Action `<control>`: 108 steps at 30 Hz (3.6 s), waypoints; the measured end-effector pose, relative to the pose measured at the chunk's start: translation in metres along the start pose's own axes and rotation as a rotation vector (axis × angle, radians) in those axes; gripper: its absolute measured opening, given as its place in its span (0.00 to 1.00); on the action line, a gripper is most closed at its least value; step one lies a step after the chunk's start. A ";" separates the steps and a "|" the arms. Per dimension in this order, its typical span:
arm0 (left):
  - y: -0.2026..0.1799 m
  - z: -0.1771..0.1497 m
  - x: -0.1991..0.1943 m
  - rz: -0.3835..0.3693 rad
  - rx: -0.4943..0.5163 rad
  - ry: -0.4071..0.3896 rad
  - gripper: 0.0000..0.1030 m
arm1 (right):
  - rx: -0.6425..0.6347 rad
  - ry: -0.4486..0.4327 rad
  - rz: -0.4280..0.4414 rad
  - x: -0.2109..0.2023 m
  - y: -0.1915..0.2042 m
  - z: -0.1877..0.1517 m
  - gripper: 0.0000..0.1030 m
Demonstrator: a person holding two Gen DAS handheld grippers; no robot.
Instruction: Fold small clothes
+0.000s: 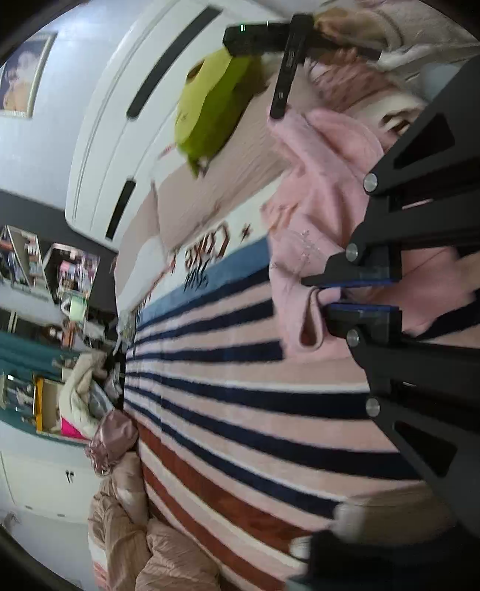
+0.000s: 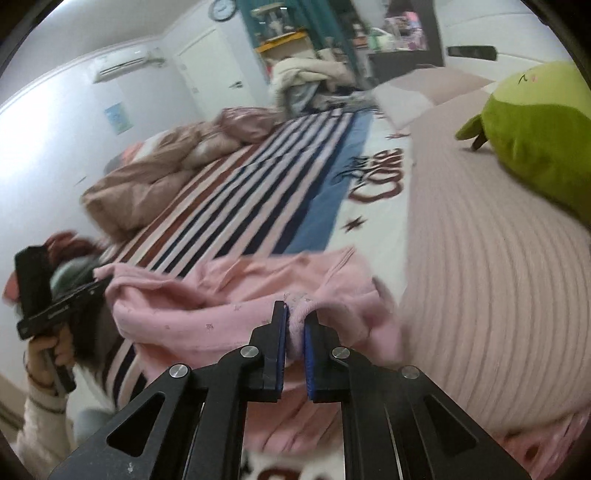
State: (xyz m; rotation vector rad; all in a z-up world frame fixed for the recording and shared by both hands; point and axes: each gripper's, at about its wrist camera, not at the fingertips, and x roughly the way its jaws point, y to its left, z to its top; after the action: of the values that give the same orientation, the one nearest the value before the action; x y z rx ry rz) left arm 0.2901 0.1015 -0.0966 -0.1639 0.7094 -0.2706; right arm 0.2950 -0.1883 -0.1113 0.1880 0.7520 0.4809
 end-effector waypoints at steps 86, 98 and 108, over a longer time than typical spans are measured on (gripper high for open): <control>0.057 -0.036 0.068 0.096 -0.082 0.143 0.33 | -0.161 0.139 -0.407 0.070 -0.042 0.019 0.00; 0.024 -0.094 -0.055 -0.050 -0.089 0.074 0.70 | -0.180 0.125 -0.041 -0.014 0.036 -0.061 0.37; 0.009 -0.191 -0.083 -0.232 -0.331 0.095 0.73 | -0.214 0.038 0.121 -0.010 0.118 -0.133 0.09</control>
State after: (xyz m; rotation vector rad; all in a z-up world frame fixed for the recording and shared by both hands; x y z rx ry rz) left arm 0.1053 0.1240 -0.1899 -0.5542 0.8274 -0.3831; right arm 0.1547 -0.0907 -0.1618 0.0247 0.7236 0.6771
